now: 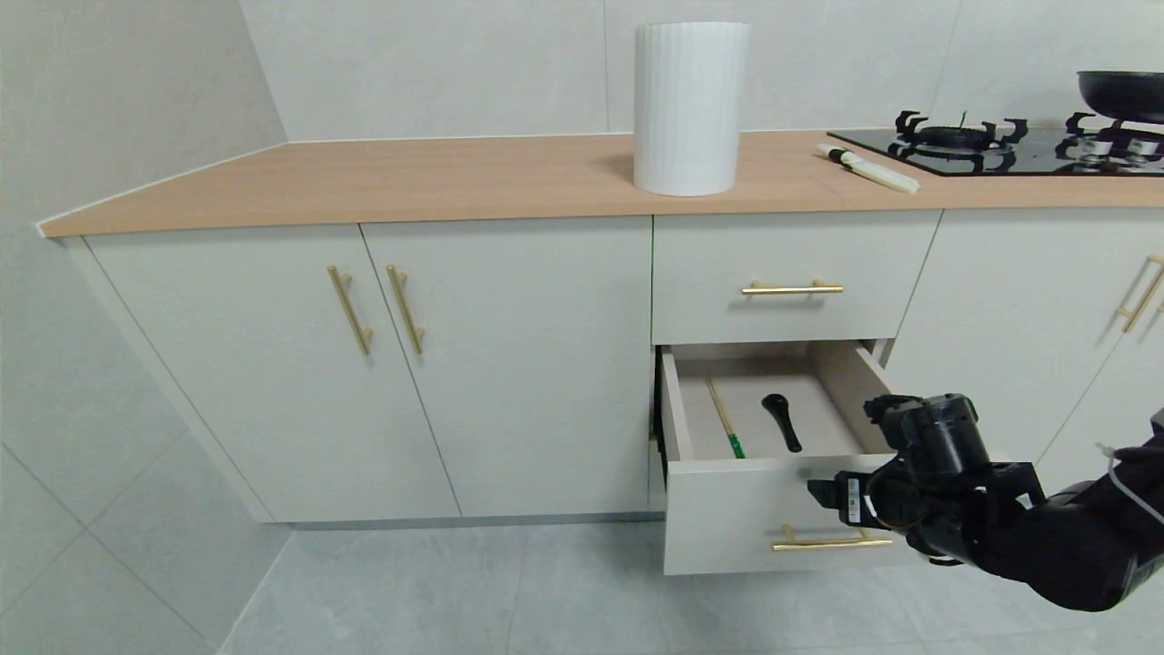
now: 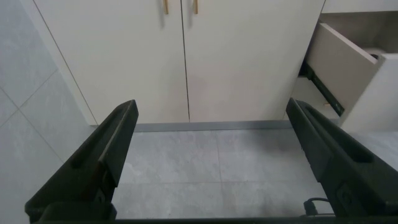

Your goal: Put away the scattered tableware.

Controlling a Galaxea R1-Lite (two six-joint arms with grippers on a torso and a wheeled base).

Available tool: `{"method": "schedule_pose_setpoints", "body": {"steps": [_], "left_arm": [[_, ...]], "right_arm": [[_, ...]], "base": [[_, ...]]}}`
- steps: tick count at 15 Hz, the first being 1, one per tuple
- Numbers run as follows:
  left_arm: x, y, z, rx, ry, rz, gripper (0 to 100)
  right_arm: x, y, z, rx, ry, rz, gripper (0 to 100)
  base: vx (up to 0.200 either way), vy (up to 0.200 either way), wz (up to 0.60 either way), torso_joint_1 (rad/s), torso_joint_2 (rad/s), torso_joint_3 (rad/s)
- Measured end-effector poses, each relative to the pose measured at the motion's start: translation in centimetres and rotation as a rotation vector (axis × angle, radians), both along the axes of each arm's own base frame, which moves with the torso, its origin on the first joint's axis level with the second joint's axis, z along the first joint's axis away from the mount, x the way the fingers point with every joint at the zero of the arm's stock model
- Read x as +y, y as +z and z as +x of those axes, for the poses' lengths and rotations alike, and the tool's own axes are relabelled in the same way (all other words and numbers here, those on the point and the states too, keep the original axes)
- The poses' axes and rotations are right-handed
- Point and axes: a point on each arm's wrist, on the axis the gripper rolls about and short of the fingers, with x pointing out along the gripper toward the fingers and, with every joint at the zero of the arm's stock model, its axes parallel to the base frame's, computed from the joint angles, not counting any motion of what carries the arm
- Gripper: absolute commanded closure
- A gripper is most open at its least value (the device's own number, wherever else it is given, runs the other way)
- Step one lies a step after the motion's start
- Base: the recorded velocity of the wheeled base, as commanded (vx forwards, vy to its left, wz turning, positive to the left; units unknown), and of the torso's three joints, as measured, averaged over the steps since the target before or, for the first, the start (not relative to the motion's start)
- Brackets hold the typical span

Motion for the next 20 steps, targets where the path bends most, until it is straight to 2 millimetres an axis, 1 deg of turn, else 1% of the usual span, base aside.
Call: {"method": "schedule_pose_setpoints", "body": {"steps": [4, 8, 10, 20], "left_arm": [[0.0, 0.0, 0.0, 0.0, 0.0, 0.0, 0], [0.0, 0.0, 0.0, 0.0, 0.001, 0.0, 0], [0.0, 0.0, 0.0, 0.0, 0.0, 0.0, 0], [0.0, 0.0, 0.0, 0.0, 0.0, 0.0, 0]], "right_arm": [[0.2, -0.8, 2.6, -0.077, 0.046, -0.05, 0], [1.1, -1.2, 5.5, -0.119, 0.068, -0.05, 0], [1.4, -1.2, 6.5, -0.138, 0.071, -0.052, 0], [1.2, -1.1, 11.9, -0.24, 0.067, -0.069, 0]], "base": [[0.0, 0.0, 0.0, 0.0, 0.0, 0.0], [0.0, 0.0, 0.0, 0.0, 0.0, 0.0], [0.0, 0.0, 0.0, 0.0, 0.0, 0.0], [0.0, 0.0, 0.0, 0.0, 0.0, 0.0]]}}
